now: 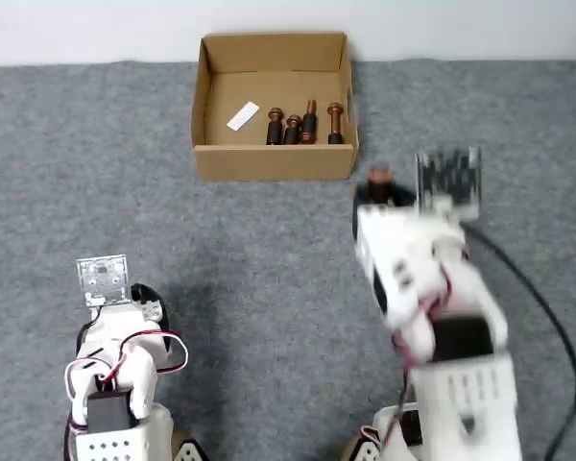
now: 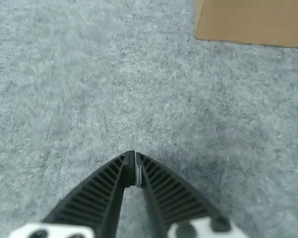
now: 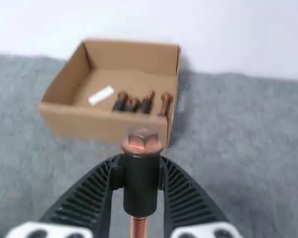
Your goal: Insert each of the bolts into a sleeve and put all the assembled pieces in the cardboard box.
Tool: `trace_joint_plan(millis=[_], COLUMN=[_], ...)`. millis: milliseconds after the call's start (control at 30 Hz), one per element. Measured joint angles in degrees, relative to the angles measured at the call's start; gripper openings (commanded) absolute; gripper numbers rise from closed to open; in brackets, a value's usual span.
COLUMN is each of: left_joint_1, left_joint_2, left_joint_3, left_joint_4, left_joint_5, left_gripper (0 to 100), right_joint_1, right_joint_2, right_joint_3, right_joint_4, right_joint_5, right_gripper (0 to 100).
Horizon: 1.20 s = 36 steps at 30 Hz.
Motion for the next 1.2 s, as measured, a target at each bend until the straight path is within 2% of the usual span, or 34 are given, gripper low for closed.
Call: trace_joint_plan(millis=[300,467,600,733,933,1200], left_joint_1=[0.0,0.0,0.0,0.0,0.0,0.0], left_joint_2=[0.0,0.0,0.0,0.0,0.0,0.0], left_joint_3=[0.0,0.0,0.0,0.0,0.0,0.0], left_joint_4=[1.9,1.9,1.9,1.9,1.9,1.9], left_joint_5=[0.4,6.8,8.2,8.4,8.4,8.4], left_gripper=[0,0,0,0,0,0], right_joint_1=[0.0,-0.5,-0.8,-0.7,-1.4,-2.1], right_joint_2=[39.6,56.5,68.4,79.4,89.9,91.3], right_joint_3=[-26.6,-36.2,-41.2,-46.2,-53.6,-57.9], right_joint_4=[-18.2,-27.5,-32.6,-35.3,-33.4,-31.3], right_joint_5=[0.2,6.2,12.1,18.2,27.9,29.4], right_gripper=[0.9,0.9,1.1,2.1,15.2,9.2])
